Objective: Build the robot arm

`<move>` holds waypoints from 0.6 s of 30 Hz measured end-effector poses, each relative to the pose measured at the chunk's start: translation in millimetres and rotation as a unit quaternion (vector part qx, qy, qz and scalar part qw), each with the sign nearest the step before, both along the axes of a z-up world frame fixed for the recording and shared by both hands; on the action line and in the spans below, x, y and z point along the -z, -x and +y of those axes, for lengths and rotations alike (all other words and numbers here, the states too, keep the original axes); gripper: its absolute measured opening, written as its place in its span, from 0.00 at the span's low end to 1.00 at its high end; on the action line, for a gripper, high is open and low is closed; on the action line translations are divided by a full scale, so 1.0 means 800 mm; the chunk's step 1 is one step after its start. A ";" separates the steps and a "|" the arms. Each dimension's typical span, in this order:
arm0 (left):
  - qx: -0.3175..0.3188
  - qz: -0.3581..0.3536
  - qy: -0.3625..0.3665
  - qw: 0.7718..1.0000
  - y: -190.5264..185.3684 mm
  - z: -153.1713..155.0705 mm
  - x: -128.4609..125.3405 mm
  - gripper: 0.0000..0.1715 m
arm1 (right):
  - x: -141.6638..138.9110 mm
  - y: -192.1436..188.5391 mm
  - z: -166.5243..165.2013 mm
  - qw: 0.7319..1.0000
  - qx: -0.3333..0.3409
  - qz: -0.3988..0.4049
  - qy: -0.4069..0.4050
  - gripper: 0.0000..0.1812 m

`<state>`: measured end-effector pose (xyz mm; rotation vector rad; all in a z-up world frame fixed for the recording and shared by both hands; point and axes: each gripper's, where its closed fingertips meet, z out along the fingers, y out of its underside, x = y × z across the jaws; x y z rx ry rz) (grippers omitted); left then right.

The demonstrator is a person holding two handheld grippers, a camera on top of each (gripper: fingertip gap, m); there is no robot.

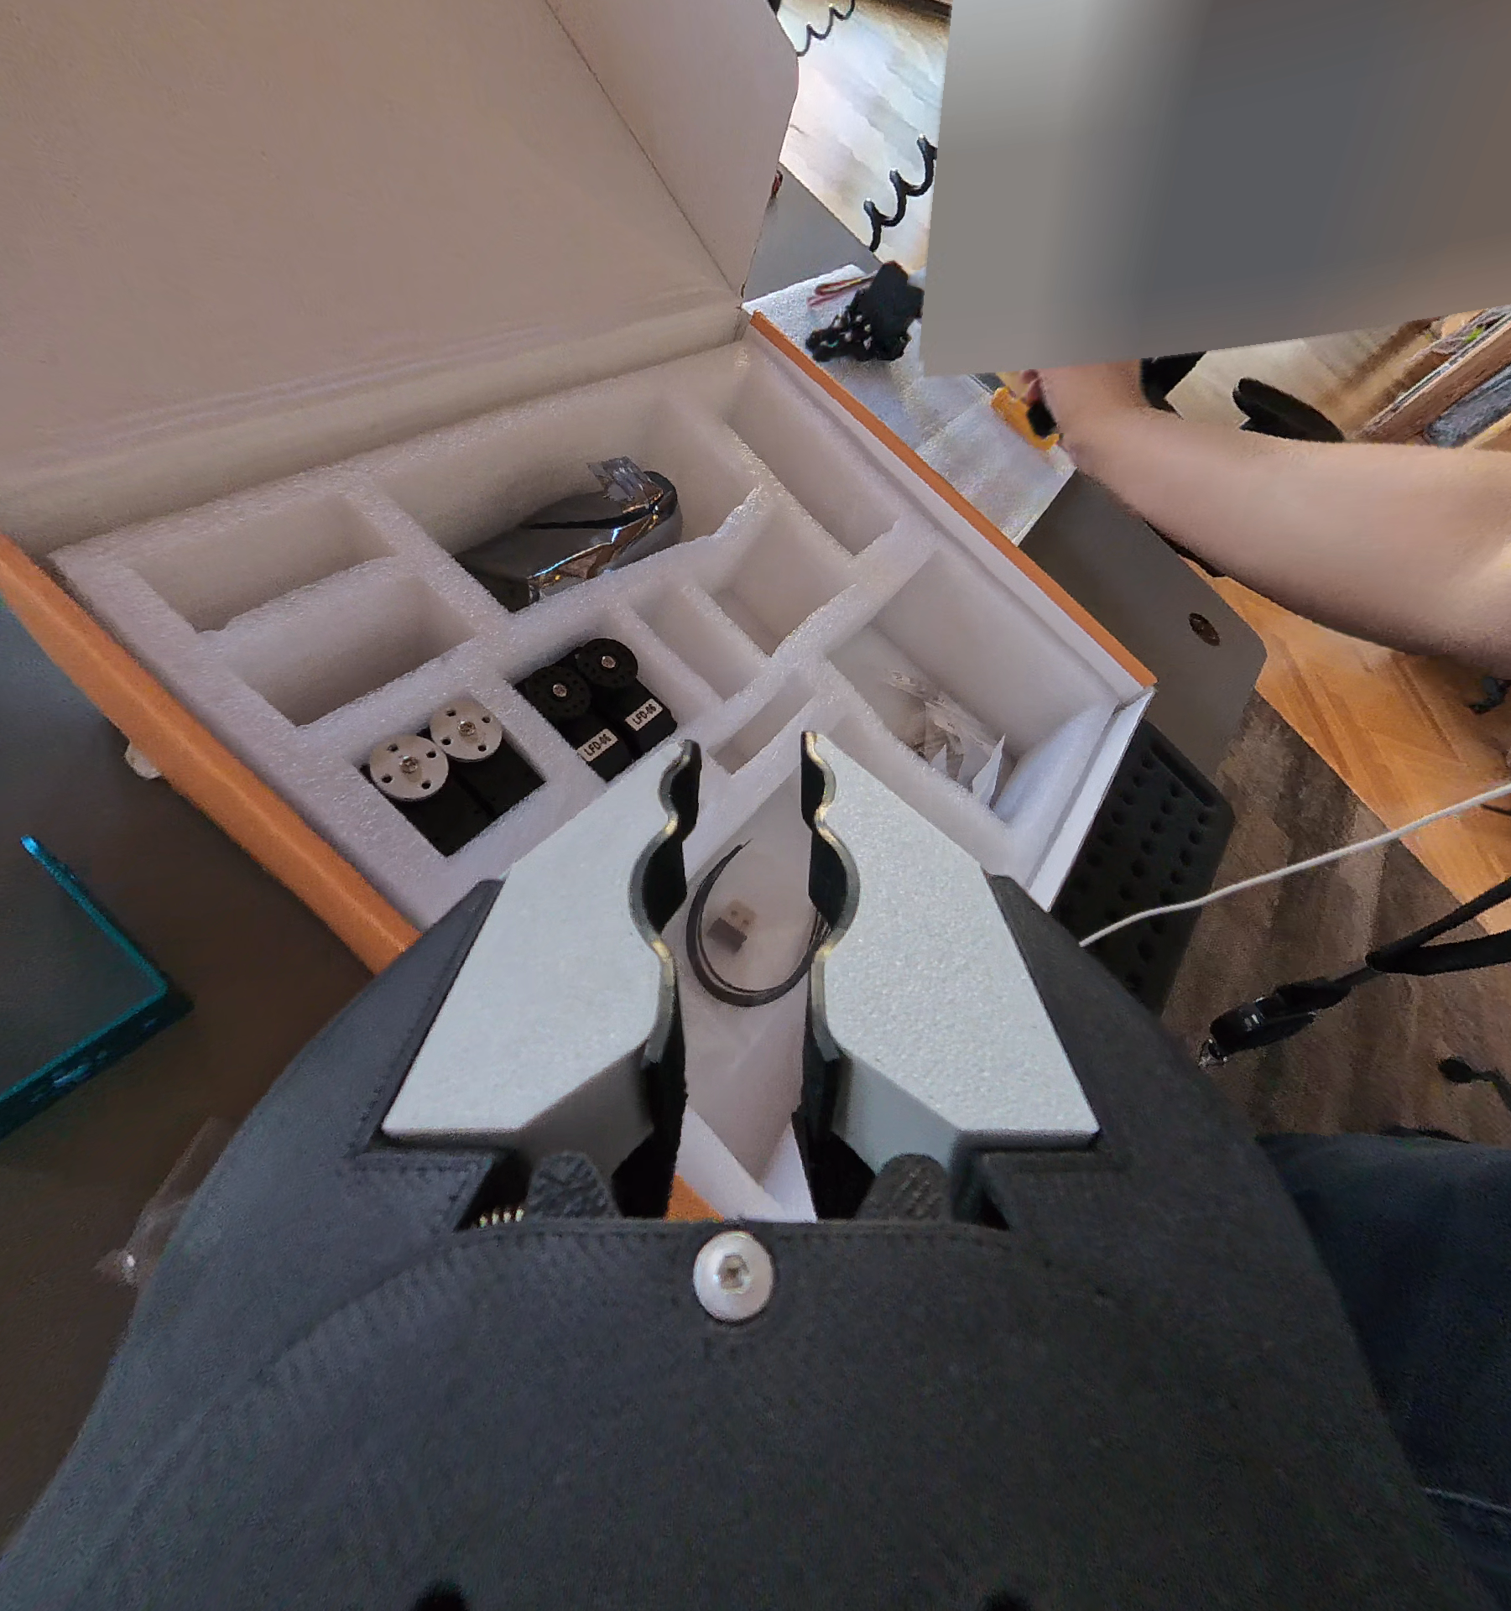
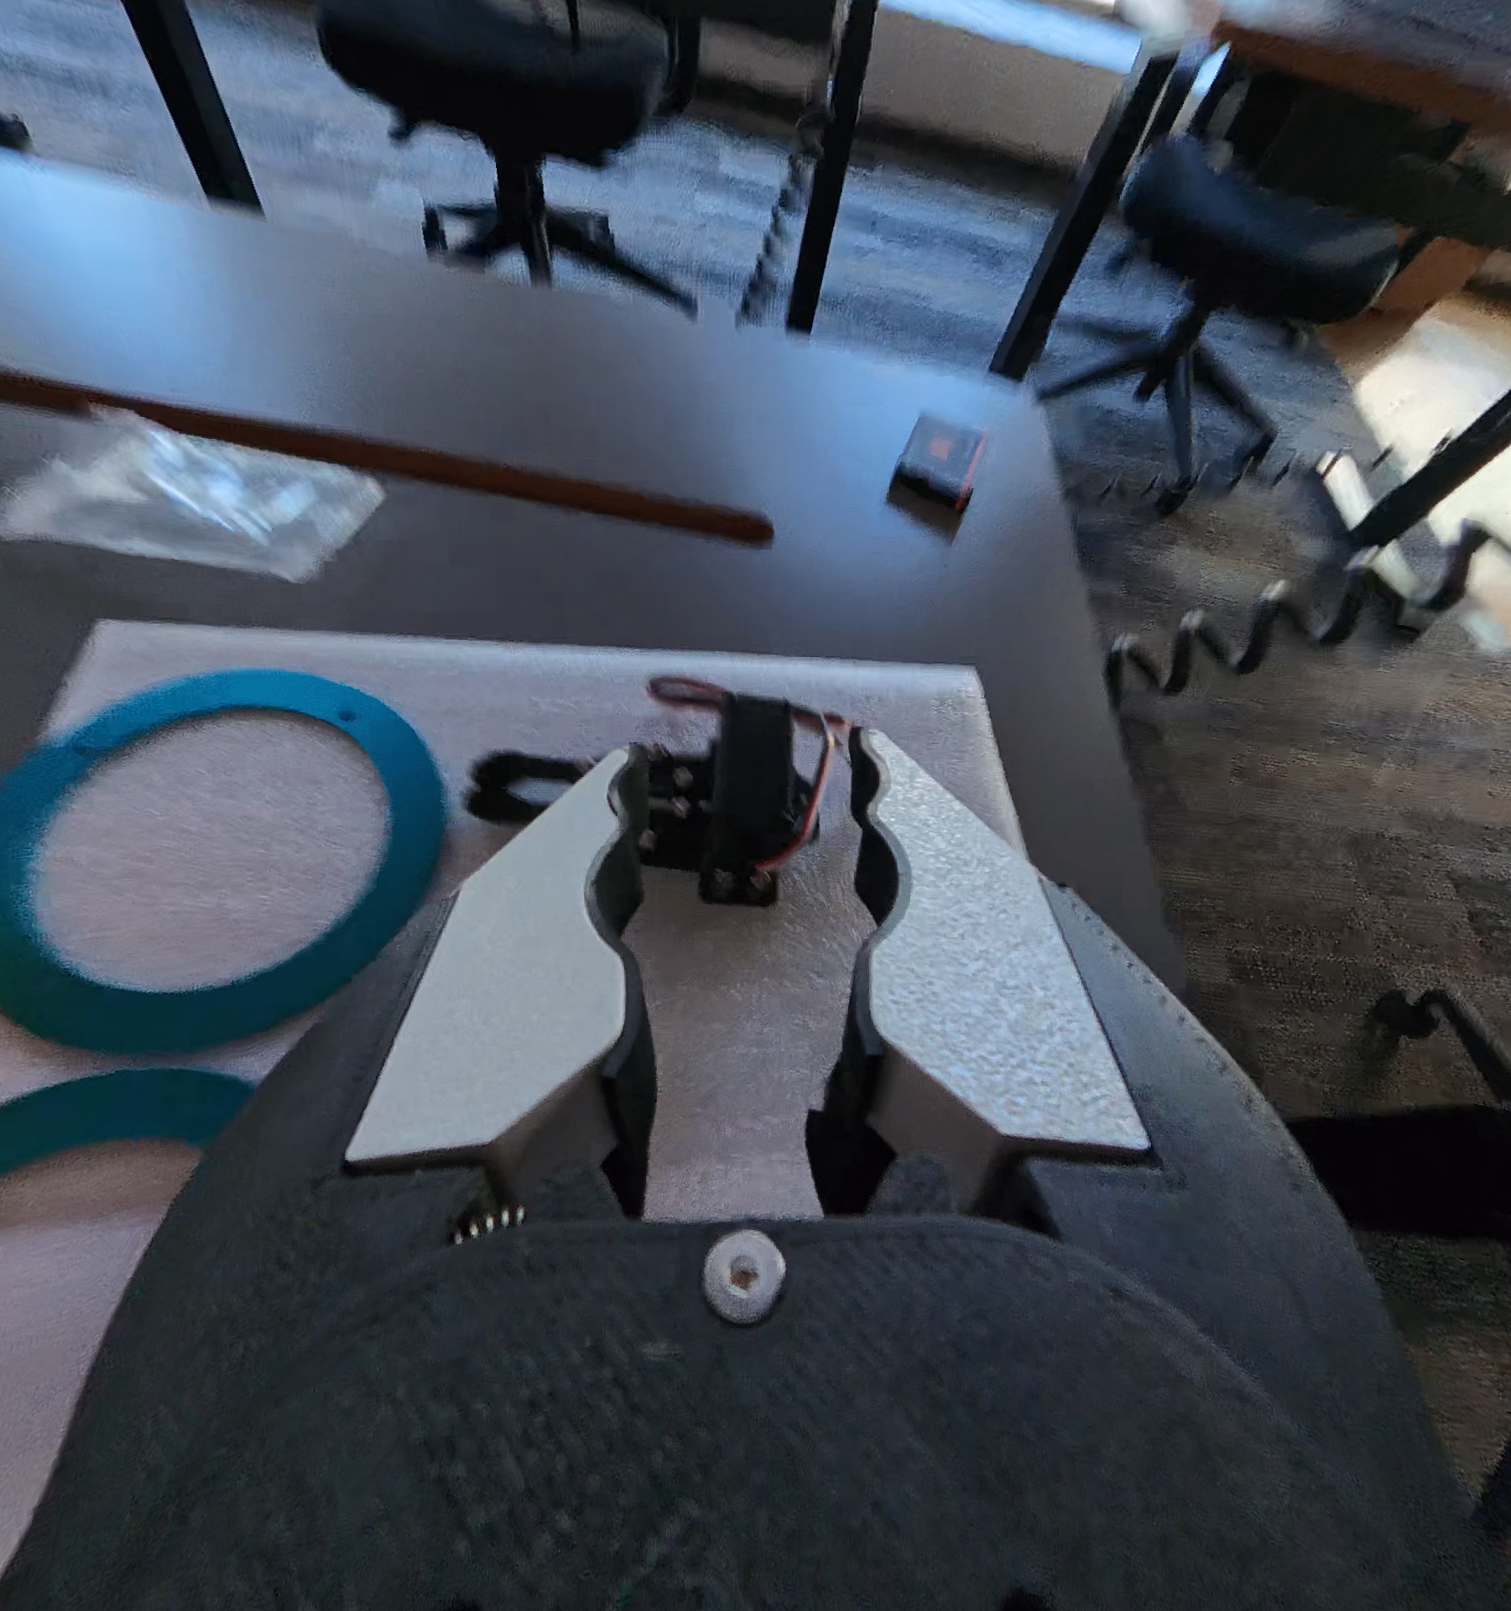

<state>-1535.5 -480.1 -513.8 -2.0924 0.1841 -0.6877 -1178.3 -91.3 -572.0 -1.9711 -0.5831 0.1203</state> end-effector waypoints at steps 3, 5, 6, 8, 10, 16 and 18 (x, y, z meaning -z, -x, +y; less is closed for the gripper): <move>-0.008 -0.001 -0.002 1.000 0.007 -0.008 -0.001 0.13 | -0.099 0.085 -0.067 0.989 -0.089 0.015 -0.114 0.24; -0.014 -0.005 -0.004 1.000 0.010 -0.014 -0.001 0.13 | -0.128 0.202 -0.151 0.963 -0.249 0.039 -0.097 0.23; -0.015 -0.009 -0.005 1.000 0.011 -0.016 0.000 0.13 | -0.125 0.258 -0.197 0.941 -0.332 0.028 -0.064 0.22; -0.016 -0.017 -0.007 1.000 0.010 -0.021 0.002 0.13 | -0.096 0.340 -0.273 0.885 -0.465 -0.038 0.001 0.21; -0.017 -0.019 -0.010 1.000 0.010 -0.027 0.003 0.13 | -0.061 0.384 -0.315 0.823 -0.552 -0.131 0.030 0.20; -0.020 -0.009 -0.015 1.000 0.016 -0.060 0.001 0.13 | 0.014 0.394 -0.319 0.703 -0.626 -0.328 0.078 0.18; -0.024 -0.001 -0.011 1.000 0.023 -0.072 0.007 0.13 | 0.022 0.397 -0.312 0.702 -0.616 -0.346 0.086 0.17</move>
